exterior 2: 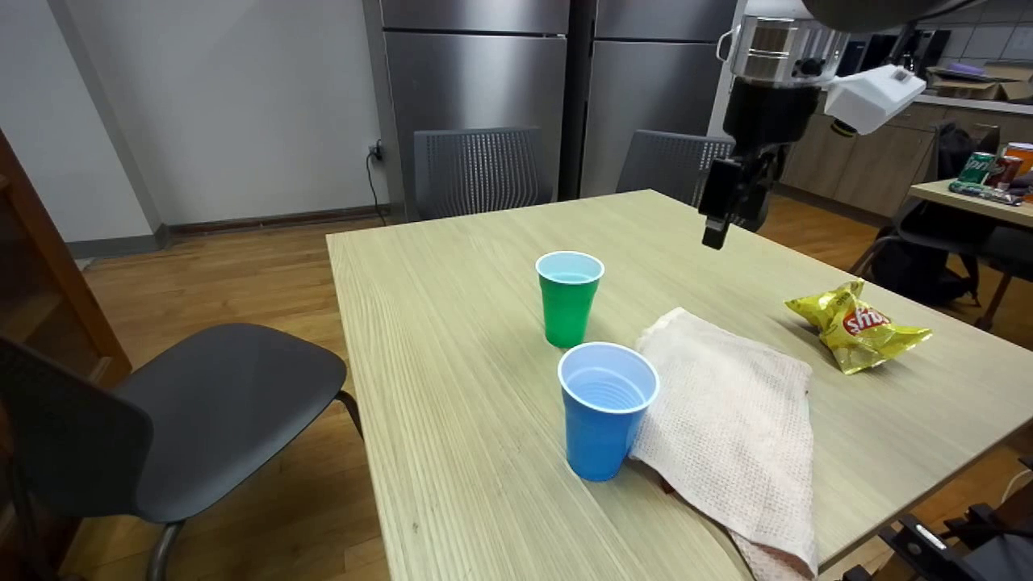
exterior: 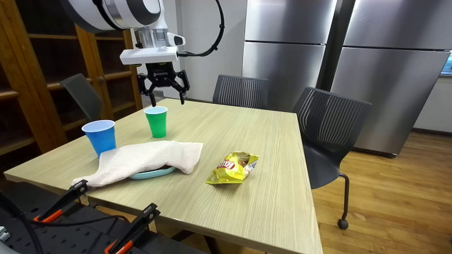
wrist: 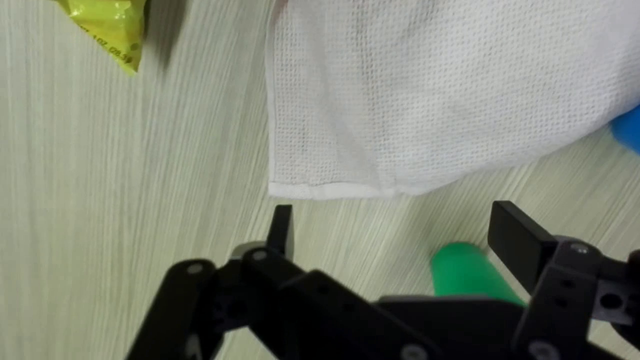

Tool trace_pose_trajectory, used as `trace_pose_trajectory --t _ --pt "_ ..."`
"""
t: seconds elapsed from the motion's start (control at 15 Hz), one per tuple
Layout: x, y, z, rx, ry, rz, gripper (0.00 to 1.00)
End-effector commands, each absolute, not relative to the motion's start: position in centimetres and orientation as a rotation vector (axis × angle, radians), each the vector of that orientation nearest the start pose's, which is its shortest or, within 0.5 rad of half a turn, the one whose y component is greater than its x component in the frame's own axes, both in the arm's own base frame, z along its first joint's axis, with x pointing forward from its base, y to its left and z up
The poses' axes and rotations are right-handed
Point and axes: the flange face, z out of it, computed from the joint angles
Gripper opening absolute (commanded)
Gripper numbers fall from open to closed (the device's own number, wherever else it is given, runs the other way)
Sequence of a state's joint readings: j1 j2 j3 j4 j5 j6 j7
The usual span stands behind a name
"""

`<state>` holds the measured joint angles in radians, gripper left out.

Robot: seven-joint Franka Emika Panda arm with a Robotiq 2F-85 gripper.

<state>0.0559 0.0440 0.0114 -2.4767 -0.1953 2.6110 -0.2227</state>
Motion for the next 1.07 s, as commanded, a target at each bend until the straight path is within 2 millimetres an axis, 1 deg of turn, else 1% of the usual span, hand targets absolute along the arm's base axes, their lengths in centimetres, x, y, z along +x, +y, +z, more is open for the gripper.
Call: trace_pose_trajectory --t 0.0,0.2,0.27,0.33,0.4,0.47,1.0 --pt "48.1 0.4 29.2 -3.207 -0.594 -0.290 1.00" --pt "48.4 -2.5 29.2 -3.212 -0.519 -0.327 1.00" --pt "48.6 -3.1 29.3 -3.214 -0.500 -0.355 1.00" --pt "48.9 -2.3 28.9 -3.211 -0.526 -0.301 1.00" --pt "48.9 -2.8 28.9 -3.214 -0.513 -0.306 1.00" --pt "48.9 -2.8 28.8 -3.214 -0.513 -0.303 1.00" --pt "48.9 -2.5 28.5 -3.211 -0.523 -0.295 1.00"
